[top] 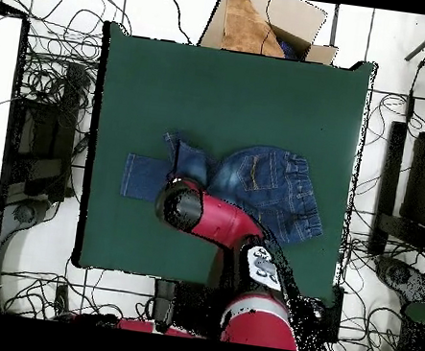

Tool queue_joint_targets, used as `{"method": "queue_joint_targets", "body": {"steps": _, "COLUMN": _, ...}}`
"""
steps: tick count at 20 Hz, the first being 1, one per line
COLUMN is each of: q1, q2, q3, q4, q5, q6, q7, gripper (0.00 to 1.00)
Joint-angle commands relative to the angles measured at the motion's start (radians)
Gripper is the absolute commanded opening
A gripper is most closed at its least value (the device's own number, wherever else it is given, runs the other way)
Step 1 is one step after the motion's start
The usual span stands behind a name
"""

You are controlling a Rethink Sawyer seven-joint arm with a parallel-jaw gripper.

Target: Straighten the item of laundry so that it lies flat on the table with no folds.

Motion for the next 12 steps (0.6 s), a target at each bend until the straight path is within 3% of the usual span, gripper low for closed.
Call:
{"method": "queue_joint_targets", "body": {"steps": 1, "q1": -0.069, "q2": -0.012, "q3": -0.027, "q4": -0.107, "q5": -0.091, "q6": 0.104, "q7": -0.002, "gripper": 1.00}}
{"method": "queue_joint_targets", "body": {"steps": 6, "q1": -0.151, "q2": -0.014, "q3": 0.034, "q4": -0.100, "q5": -0.138, "q6": 0.100, "q7": -0.016, "gripper": 1.00}}
{"method": "queue_joint_targets", "body": {"steps": 12, "q1": -0.172, "q2": 0.006, "q3": 0.052, "q4": -0.106, "q5": -0.178, "q6": 0.078, "q7": 0.009, "gripper": 1.00}}
